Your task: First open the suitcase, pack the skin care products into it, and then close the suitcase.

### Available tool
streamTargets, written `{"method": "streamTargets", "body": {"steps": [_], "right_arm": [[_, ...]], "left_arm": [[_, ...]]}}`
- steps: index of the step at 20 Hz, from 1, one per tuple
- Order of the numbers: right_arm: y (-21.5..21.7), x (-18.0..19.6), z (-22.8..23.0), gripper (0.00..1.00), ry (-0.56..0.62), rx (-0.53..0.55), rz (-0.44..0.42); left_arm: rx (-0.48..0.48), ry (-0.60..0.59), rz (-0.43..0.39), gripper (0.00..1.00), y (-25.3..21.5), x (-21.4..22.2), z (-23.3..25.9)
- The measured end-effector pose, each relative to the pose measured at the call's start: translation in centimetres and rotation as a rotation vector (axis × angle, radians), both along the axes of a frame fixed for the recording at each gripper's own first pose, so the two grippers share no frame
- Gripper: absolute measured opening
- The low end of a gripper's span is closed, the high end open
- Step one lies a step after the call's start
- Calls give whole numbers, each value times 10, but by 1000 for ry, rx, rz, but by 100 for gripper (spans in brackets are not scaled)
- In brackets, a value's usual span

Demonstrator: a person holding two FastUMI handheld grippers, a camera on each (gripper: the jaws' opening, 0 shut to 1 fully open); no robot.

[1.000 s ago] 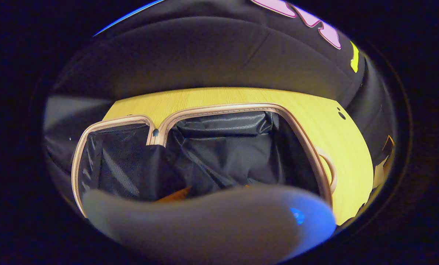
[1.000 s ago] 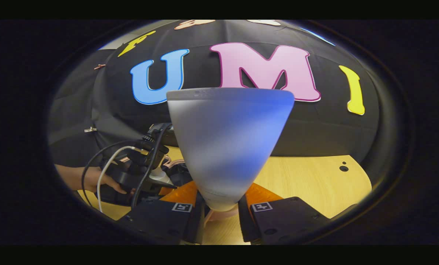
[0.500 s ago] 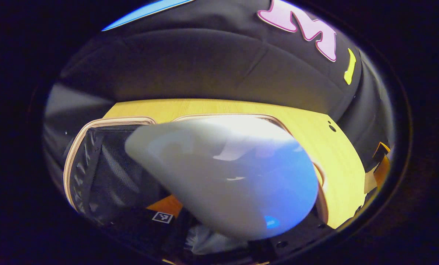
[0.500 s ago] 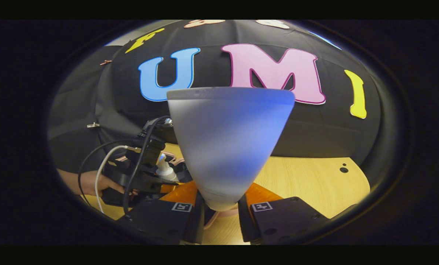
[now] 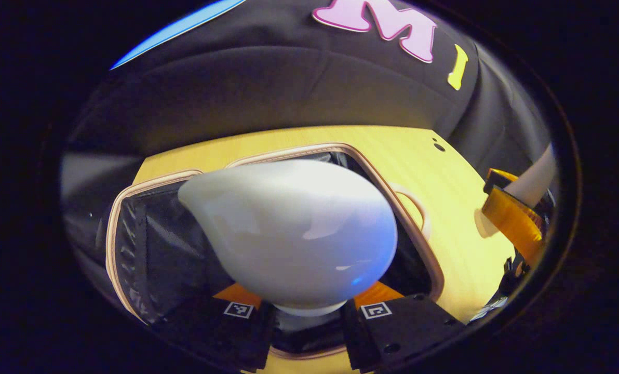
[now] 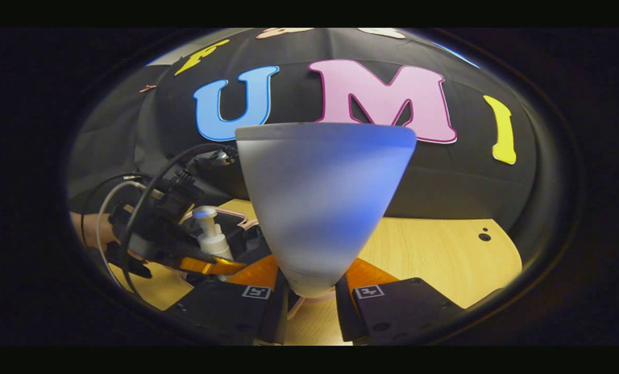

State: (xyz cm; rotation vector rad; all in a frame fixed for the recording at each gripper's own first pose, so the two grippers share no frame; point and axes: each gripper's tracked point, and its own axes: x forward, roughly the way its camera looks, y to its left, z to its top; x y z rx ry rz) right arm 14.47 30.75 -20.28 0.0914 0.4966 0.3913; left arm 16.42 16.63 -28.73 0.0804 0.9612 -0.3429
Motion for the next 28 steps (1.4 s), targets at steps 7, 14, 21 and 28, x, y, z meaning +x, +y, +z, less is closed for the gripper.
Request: {"method": "streamTargets", "body": {"steps": [7, 14, 21, 28], "right_arm": [[-11, 6, -4, 43, 26, 22, -21], [-7, 8, -13, 43, 44, 16, -16], [39, 9, -33, 43, 135, 16, 30], [75, 9, -97, 43, 351, -47, 5]], "left_arm": [[38, 51, 101, 63, 9, 27, -30], [42, 43, 171, 64, 19, 48, -34], [44, -315, 316, 86, 67, 45, 56], [-12, -554, 436, 98, 122, -27, 138]]}}
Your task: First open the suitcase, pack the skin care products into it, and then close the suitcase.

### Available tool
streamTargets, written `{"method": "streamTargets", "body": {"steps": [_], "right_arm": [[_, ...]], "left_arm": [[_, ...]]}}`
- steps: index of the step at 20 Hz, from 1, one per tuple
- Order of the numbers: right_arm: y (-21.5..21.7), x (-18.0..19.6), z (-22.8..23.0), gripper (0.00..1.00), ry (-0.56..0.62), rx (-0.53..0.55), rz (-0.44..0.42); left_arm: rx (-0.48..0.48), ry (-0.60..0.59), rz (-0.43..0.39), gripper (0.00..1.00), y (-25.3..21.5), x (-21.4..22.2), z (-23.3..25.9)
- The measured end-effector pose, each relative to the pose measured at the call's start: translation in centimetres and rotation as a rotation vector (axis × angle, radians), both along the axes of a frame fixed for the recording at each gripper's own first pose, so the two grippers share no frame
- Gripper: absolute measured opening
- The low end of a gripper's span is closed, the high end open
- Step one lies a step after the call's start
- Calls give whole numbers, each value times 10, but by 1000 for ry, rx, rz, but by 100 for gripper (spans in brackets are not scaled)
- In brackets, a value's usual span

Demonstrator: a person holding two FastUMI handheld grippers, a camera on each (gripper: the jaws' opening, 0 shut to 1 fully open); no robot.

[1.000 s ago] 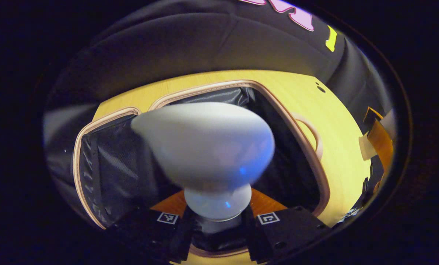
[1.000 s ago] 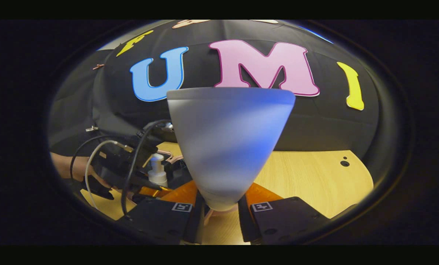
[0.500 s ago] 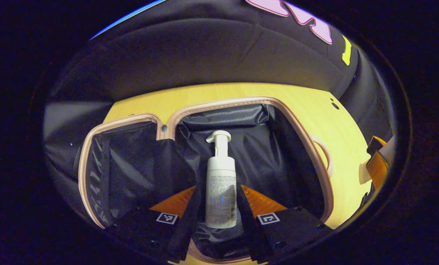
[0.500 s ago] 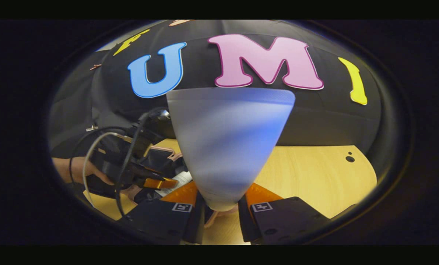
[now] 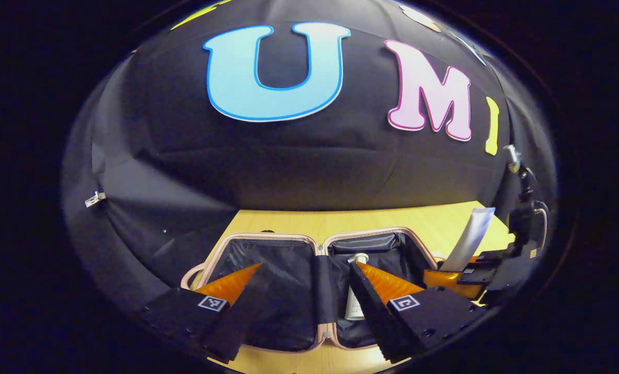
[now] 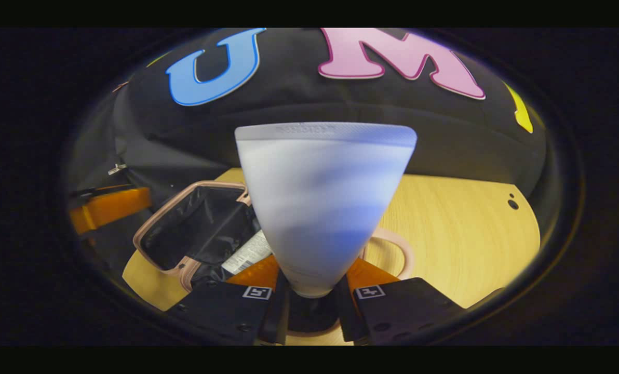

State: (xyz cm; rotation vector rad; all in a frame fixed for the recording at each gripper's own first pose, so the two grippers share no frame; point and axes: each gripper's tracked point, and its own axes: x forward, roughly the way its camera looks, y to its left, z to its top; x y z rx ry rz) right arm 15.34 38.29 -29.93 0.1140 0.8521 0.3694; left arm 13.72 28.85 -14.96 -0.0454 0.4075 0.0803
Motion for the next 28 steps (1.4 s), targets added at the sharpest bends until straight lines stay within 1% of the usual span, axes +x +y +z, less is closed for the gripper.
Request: {"method": "streamTargets", "body": {"steps": [4, 7, 8, 9, 10, 11, 12, 13, 14, 15, 16, 17, 18, 19, 20, 21, 22, 23, 24, 26, 28], "right_arm": [[18, -18, -39, 43, 173, -80, 16], [26, -30, -64, 43, 287, -127, -17], [26, -30, -69, 43, 308, -145, -35], [26, -28, -69, 44, 305, -155, -58], [26, -25, -69, 47, 301, -164, -80], [26, -22, -66, 48, 299, -174, -89], [26, -23, -64, 51, 295, -183, -85], [26, -23, -59, 44, 274, -189, -77], [22, -22, -51, 55, 241, -207, -72], [22, -21, -41, 49, 206, -204, -67], [21, -19, -29, 60, 173, -198, -68], [19, -20, -13, 64, 141, -186, -70], [17, -18, 4, 66, 99, -172, -67], [15, -17, 21, 87, 54, -156, -62], [11, -15, 41, 92, 5, -141, -62], [3, -15, 59, 92, -42, -129, -68], [-4, -15, 73, 98, -75, -122, -77], [-13, -17, 84, 97, -99, -117, -91], [-23, -17, 95, 97, -124, -111, -107], [-44, -20, 111, 97, -161, -112, -137], [-63, -32, 119, 97, -184, -124, -148]], "left_arm": [[-61, -35, 44, 98, 31, -54, 12], [-126, -44, 80, 97, 45, -88, 16], [-137, -48, 95, 97, 54, -98, 16], [-144, -46, 109, 93, 62, -107, 15], [-144, -50, 126, 93, 74, -115, 14], [-142, -48, 146, 97, 86, -121, 12], [-138, -45, 163, 97, 96, -125, 9], [-129, -39, 179, 97, 110, -129, 6], [-113, -39, 195, 97, 122, -131, 3], [-99, -35, 207, 97, 136, -132, -1], [-87, -37, 213, 97, 146, -128, -6], [-80, -43, 216, 97, 157, -123, -9], [-77, -54, 211, 97, 167, -112, -13], [-78, -59, 208, 97, 179, -101, -17], [-72, -62, 205, 97, 191, -89, -24], [-68, -60, 206, 97, 204, -77, -31], [-74, -55, 201, 97, 217, -63, -39], [-92, -39, 202, 93, 227, -50, -50], [-114, -19, 203, 97, 237, -37, -64], [-143, 53, 223, 97, 260, -16, -96], [-155, 143, 235, 97, 278, 1, -131]]}}
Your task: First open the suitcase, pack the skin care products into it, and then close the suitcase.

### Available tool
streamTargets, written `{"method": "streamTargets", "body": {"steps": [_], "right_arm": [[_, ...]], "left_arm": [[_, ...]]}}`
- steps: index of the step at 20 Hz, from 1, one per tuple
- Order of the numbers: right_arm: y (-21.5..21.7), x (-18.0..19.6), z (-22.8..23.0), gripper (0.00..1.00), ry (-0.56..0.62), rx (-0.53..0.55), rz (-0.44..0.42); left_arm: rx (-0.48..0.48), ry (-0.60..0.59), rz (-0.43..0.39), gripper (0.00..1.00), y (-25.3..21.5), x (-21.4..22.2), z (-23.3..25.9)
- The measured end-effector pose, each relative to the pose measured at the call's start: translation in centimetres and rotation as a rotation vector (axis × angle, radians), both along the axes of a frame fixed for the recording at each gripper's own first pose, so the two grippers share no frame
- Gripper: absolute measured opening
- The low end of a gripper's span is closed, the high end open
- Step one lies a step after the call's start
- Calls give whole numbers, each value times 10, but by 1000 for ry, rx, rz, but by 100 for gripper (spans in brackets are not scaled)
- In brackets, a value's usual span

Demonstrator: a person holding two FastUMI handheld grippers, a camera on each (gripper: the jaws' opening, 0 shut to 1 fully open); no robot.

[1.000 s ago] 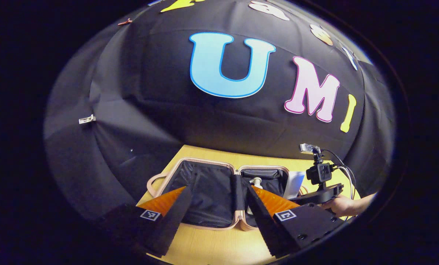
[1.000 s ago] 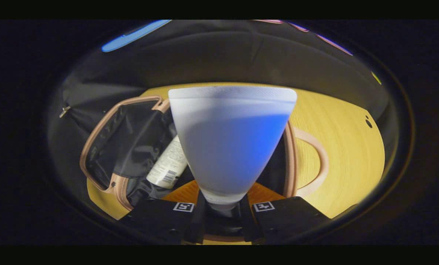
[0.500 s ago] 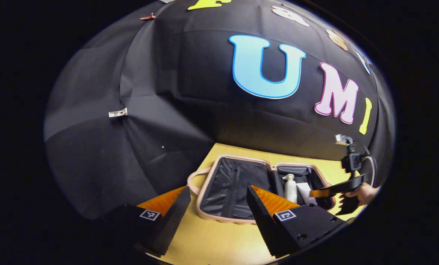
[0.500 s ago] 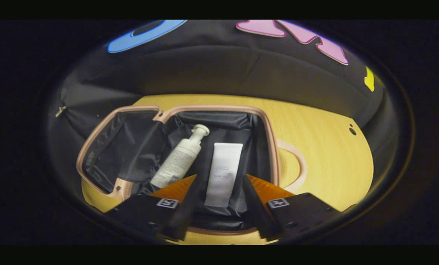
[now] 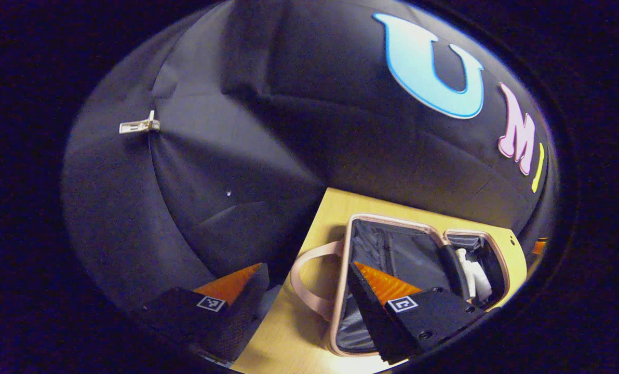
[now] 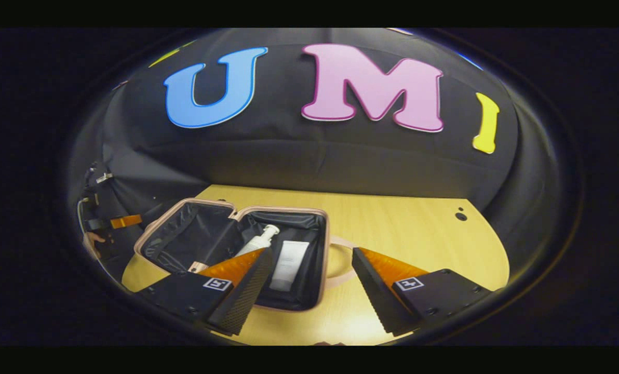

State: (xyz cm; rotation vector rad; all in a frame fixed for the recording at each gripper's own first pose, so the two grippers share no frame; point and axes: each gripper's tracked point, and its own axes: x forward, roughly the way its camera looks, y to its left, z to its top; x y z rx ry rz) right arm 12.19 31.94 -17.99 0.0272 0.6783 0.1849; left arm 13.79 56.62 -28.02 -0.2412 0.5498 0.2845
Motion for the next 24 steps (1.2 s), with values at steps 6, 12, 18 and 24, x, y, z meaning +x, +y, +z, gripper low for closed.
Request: {"method": "streamTargets", "body": {"steps": [6, 12, 18, 24], "right_arm": [[-47, -37, -15, 97, 50, -60, -35], [-59, -54, -26, 98, 90, -55, -72], [-77, -48, -20, 97, 78, -31, -117], [-98, -44, -11, 97, 53, -38, -139]], "left_arm": [[-72, 164, -25, 97, 18, 24, -60], [-167, 226, -113, 67, 4, 31, -75], [-53, 271, -101, 27, 0, 33, -65], [65, 147, -98, 12, -11, 26, 32]]}}
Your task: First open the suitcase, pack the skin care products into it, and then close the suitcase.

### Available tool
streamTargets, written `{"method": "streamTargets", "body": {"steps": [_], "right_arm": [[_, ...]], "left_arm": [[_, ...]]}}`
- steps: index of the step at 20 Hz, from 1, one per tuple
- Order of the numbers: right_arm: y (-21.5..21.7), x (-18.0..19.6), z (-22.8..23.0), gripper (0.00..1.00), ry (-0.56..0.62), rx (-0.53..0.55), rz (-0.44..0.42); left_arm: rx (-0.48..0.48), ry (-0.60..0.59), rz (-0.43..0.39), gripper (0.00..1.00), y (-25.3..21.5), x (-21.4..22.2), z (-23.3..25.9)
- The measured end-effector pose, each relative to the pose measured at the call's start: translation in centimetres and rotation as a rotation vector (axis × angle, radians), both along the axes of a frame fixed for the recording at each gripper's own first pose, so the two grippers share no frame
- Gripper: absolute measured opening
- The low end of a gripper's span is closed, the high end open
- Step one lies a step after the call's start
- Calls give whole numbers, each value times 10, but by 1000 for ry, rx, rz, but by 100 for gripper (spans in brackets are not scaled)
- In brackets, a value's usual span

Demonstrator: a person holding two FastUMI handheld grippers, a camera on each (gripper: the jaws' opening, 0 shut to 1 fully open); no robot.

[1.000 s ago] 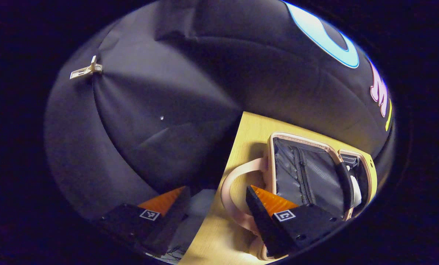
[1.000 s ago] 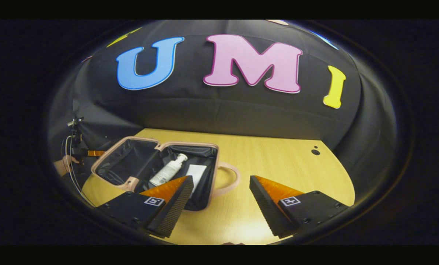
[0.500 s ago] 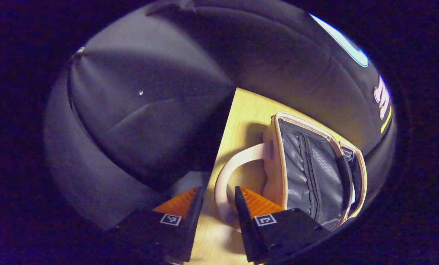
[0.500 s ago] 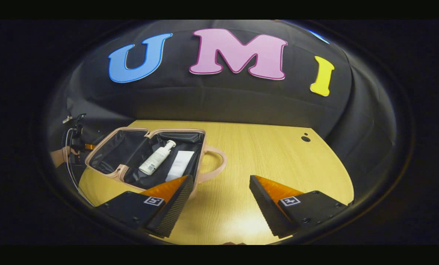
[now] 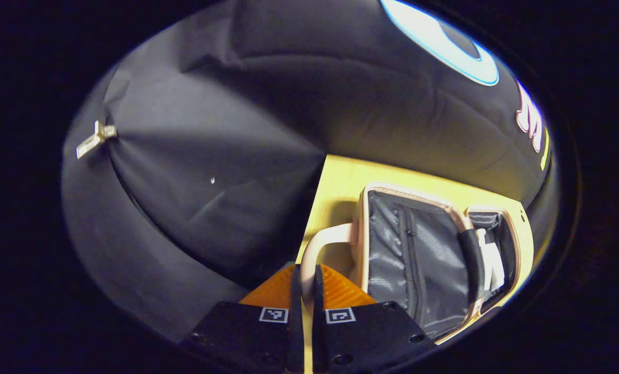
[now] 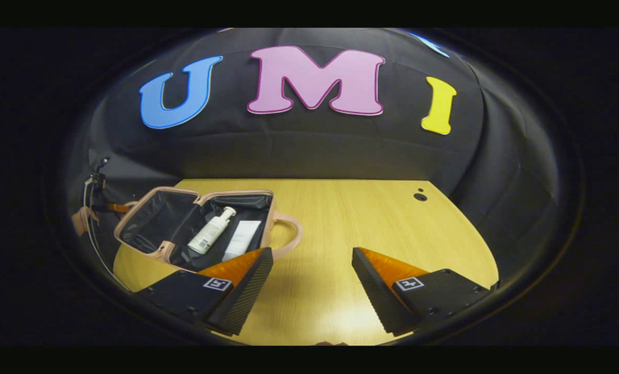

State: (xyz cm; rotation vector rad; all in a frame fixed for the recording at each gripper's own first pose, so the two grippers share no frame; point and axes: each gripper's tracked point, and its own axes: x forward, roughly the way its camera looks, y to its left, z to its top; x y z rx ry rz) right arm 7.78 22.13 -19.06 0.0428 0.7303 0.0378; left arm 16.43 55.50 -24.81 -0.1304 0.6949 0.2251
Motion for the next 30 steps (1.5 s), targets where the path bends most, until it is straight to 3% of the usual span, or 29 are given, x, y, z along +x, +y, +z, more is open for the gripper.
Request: {"method": "streamTargets", "body": {"steps": [4, 6, 12, 15, 18, 21, 23, 27, 30], "right_arm": [[-18, 3, 14, 97, -36, 5, -20], [-28, 2, 19, 97, -47, 7, -31], [-63, -1, 35, 97, -67, 49, -80], [-83, 5, 44, 97, -97, 56, -87], [-106, 9, 50, 97, -109, 72, -95], [-127, 13, 46, 97, -105, 87, -84], [-143, 15, 40, 97, -102, 89, -67], [-168, 14, 27, 97, -109, 116, -30], [-178, 6, 15, 97, -90, 131, 1]], "left_arm": [[118, -100, -115, 8, -47, 1, 105], [112, -159, -170, 8, -87, 7, 151], [5, -327, -304, 8, -244, 14, 230], [-128, -398, -328, 8, -331, 11, 237], [-293, -433, -322, 8, -412, 12, 212], [-367, -385, -327, 8, -480, 18, 156], [-339, -341, -328, 8, -514, 23, 119], [-162, -272, -328, 8, -554, 29, 49], [-128, -241, -297, 8, -570, 31, 17]]}}
